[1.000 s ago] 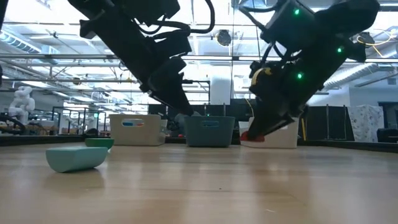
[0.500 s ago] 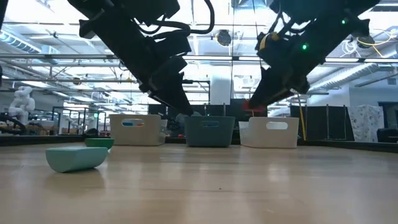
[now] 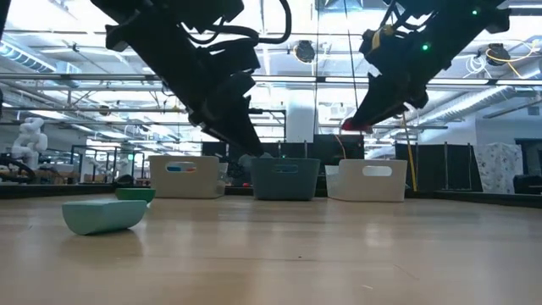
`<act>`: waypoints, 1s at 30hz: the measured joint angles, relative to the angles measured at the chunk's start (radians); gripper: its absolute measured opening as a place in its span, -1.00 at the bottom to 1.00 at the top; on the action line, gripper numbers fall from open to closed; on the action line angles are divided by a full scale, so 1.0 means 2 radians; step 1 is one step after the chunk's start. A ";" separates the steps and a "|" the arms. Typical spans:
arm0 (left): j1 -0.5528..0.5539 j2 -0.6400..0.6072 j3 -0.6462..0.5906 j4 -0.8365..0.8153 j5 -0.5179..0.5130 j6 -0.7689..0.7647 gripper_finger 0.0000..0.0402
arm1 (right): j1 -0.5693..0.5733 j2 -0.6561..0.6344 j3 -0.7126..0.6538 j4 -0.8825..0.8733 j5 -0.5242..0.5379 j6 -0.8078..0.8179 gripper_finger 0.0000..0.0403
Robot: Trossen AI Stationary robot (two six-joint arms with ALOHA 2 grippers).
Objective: Sort blocks by size
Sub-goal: Put the top red half-circle block into the white bin
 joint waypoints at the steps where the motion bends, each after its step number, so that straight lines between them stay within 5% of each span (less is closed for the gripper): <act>1: 0.000 0.000 0.000 0.002 0.000 0.000 -0.15 | -0.005 -0.004 0.000 -0.004 0.000 -0.004 -0.48; 20: 0.000 0.041 0.001 0.008 0.001 -0.013 -0.15 | -0.116 -0.028 0.012 -0.016 -0.021 -0.068 -0.48; 30: -0.001 0.051 0.000 0.009 0.003 -0.029 -0.15 | -0.261 -0.023 0.012 -0.014 -0.083 -0.109 -0.48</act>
